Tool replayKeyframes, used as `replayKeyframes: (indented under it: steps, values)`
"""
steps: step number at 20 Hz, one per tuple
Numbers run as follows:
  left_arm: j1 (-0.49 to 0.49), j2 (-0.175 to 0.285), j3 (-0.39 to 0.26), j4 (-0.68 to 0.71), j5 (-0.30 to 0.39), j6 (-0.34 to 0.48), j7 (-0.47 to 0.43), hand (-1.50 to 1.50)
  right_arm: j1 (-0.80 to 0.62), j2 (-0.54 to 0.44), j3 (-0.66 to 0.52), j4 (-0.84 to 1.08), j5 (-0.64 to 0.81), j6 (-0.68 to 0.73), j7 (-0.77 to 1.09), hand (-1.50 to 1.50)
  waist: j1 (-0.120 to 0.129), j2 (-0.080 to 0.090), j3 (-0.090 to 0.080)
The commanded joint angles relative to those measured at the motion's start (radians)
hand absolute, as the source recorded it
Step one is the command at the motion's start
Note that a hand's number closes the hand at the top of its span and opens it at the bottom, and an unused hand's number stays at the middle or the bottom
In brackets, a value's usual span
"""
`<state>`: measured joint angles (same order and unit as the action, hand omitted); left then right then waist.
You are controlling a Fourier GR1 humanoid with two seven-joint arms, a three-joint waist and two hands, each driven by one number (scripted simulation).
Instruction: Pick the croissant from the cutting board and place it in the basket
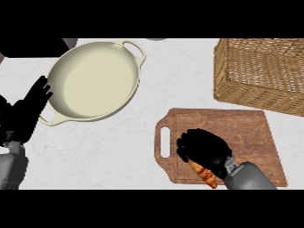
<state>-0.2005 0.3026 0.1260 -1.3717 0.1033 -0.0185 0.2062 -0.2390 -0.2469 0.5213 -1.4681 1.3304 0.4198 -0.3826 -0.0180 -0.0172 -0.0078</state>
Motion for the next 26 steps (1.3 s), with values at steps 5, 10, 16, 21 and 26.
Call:
replayKeyframes:
  steps: [5,10,16,21,26]
  values:
    - [0.018,0.000,0.016,-0.031,0.016,0.009,0.026,0.00,0.329,0.241,-0.157,-0.127,-0.205,-0.094,0.382,1.50,-0.038,0.006,0.010]
    - [0.042,0.005,0.010,-0.036,0.014,-0.008,0.021,0.00,0.460,0.245,-0.044,-0.355,-0.511,-0.252,0.418,1.50,-0.021,0.007,0.010]
    - [-0.004,-0.001,0.005,0.012,-0.013,0.010,0.010,0.00,0.538,0.246,0.115,-0.743,-0.507,-0.363,0.600,1.50,-0.018,0.010,0.007]
    - [-0.022,-0.003,0.007,-0.016,-0.002,0.001,0.030,0.00,0.439,0.247,0.177,-0.892,-0.386,-0.397,0.889,1.50,0.010,0.015,0.007]
    - [-0.022,-0.006,0.008,0.027,0.001,-0.029,-0.008,0.00,0.204,0.247,0.098,-1.010,-0.365,-0.254,1.160,1.50,0.015,0.018,0.006]
